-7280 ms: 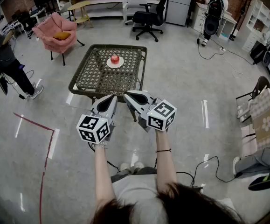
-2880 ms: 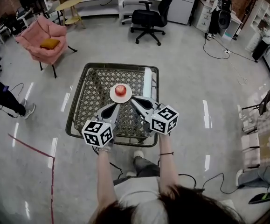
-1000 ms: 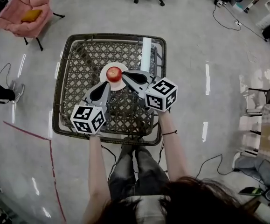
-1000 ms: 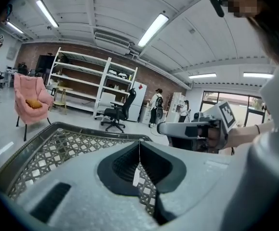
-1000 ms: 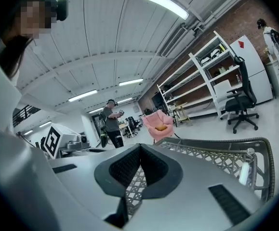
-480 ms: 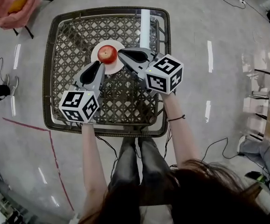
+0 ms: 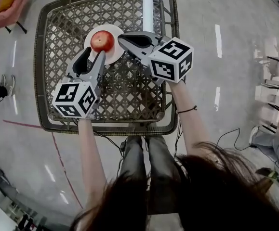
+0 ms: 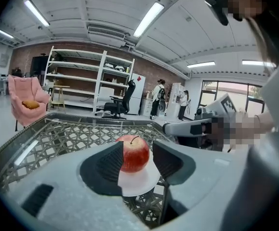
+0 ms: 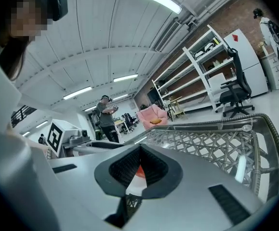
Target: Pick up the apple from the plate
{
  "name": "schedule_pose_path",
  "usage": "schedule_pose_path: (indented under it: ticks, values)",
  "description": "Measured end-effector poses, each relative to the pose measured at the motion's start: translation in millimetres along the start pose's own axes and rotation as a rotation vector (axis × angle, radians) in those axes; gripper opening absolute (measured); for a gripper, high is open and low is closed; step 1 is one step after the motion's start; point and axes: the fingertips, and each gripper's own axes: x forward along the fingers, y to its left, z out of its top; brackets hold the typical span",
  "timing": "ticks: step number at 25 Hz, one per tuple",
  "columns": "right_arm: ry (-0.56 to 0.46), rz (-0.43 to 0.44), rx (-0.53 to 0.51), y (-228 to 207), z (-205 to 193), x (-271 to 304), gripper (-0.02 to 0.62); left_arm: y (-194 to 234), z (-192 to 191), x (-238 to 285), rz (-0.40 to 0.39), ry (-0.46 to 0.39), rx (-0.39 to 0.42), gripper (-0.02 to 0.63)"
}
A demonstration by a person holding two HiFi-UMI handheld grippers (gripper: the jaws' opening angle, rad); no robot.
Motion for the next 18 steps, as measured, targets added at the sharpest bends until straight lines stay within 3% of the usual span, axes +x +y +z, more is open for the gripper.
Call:
schedule_pose_path:
  ticks: [18]
  values:
    - [0.012, -0.005, 0.015, -12, -11, 6, 0.009, 10, -9, 16, -0.001, 0.018, 0.014, 0.29]
